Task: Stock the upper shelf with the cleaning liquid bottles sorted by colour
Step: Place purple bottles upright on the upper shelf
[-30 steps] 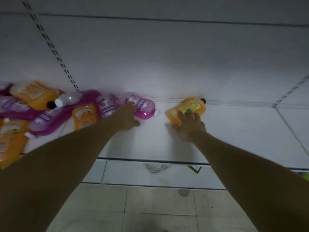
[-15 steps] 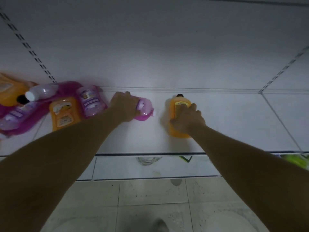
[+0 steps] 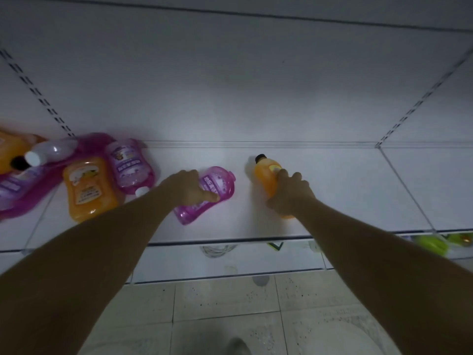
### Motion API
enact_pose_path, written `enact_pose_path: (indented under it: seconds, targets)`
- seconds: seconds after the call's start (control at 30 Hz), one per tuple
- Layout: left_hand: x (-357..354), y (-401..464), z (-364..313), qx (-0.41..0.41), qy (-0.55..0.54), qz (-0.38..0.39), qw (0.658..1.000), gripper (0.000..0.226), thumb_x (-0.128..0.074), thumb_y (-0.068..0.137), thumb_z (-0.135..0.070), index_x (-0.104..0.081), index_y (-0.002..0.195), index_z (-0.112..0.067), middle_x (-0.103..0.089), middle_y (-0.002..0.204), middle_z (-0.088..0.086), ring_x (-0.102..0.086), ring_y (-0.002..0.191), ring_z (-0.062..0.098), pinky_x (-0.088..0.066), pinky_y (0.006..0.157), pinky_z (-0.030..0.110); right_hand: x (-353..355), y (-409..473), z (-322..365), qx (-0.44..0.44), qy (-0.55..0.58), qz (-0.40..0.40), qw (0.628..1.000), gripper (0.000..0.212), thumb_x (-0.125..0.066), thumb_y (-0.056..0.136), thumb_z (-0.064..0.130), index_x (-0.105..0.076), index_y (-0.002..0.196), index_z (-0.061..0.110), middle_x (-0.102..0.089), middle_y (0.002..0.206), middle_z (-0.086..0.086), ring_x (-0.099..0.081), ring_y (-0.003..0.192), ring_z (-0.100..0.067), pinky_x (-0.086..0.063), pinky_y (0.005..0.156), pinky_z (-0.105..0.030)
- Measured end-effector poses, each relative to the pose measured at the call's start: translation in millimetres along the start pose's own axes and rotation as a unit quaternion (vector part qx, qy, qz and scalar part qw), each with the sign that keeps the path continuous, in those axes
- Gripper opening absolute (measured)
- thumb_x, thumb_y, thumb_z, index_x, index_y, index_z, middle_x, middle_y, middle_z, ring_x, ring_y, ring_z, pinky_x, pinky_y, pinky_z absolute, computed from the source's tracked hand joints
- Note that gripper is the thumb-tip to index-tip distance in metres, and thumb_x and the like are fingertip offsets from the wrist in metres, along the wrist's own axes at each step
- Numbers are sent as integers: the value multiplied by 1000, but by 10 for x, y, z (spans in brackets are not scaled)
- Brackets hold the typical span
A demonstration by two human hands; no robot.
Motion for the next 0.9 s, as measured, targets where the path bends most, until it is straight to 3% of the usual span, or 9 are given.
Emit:
enact_pose_path:
  seconds: [0.07,0.13,0.2,0.27,0.37,0.43,0.53,0.7,0.9]
  targets:
    - [-8,-89,-23,15,-26,-21,999,73,-67,69,-67,-50,116,-14,-60,92,0,-61,82,20,-48,70,28,110,-14,-88,-13,238,43,970,44,-63,85,24,-47,124,9,-55,116,-14,-57,107,-34,-47,83,-38]
    - [-12,-201,-15,44,-63,-40,996,80,-67,67,-69,-49,120,-11,-63,103,6,-62,89,25,-50,76,32,110,-155,-172,-48,487,84,868,19,-55,88,12,-60,105,4,-64,106,-18,-63,93,-32,-51,77,-36]
    - [-20,-347,27,72,-170,-48,982,74,-69,67,-66,-57,115,-11,-67,100,9,-65,84,25,-50,73,30,28,-413,-169,-72,635,111,761,28,-52,88,12,-61,112,4,-68,106,-19,-66,93,-34,-53,84,-42]
    - [3,-568,61,74,-274,-61,957,55,-70,72,-57,-64,103,-12,-70,92,11,-67,78,25,-51,72,30,-23,-717,-84,-50,690,122,712,37,-61,88,23,-60,121,7,-70,108,-17,-67,99,-35,-52,90,-48]
    - [146,-1028,60,48,-375,-78,923,32,-67,81,-46,-65,91,-16,-71,86,10,-67,76,23,-52,74,31,8,-1173,85,-1,702,123,701,63,-77,72,29,-55,128,11,-69,115,-13,-67,104,-34,-52,91,-52]
    - [265,-1378,100,51,-456,-86,884,25,-66,84,-40,-63,97,-19,-70,87,6,-67,80,24,-54,79,35,98,-1457,200,30,707,123,696,59,-74,74,15,-54,128,8,-68,116,-15,-67,103,-34,-54,87,-49]
    - [485,-1923,175,49,-551,-86,829,29,-67,85,-26,-61,112,-17,-69,86,5,-67,73,21,-54,64,31,291,-1898,416,69,681,120,719,61,-74,69,5,-53,127,9,-68,114,-16,-68,101,-34,-56,85,-47]
    - [976,-2880,332,-23,-572,-103,814,31,-61,83,-7,-62,113,-17,-71,98,12,-70,87,29,-55,82,43,674,-2757,950,131,633,42,761,32,-70,85,17,-55,111,27,-71,102,-1,-72,87,-20,-58,71,-35]
    - [1653,-3882,643,-82,-548,-221,803,37,-69,82,-14,-56,115,-24,-70,103,1,-69,90,20,-56,79,38,1205,-3529,1649,215,602,-50,767,43,-74,81,23,-52,118,28,-68,108,5,-68,94,-16,-57,80,-37]
Point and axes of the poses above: each hand's wrist, its own y-axis towards the middle knuckle, its own x-axis out of the back of the hand, z = x × y, the point moved 3 cm from there along y, towards the middle knuckle
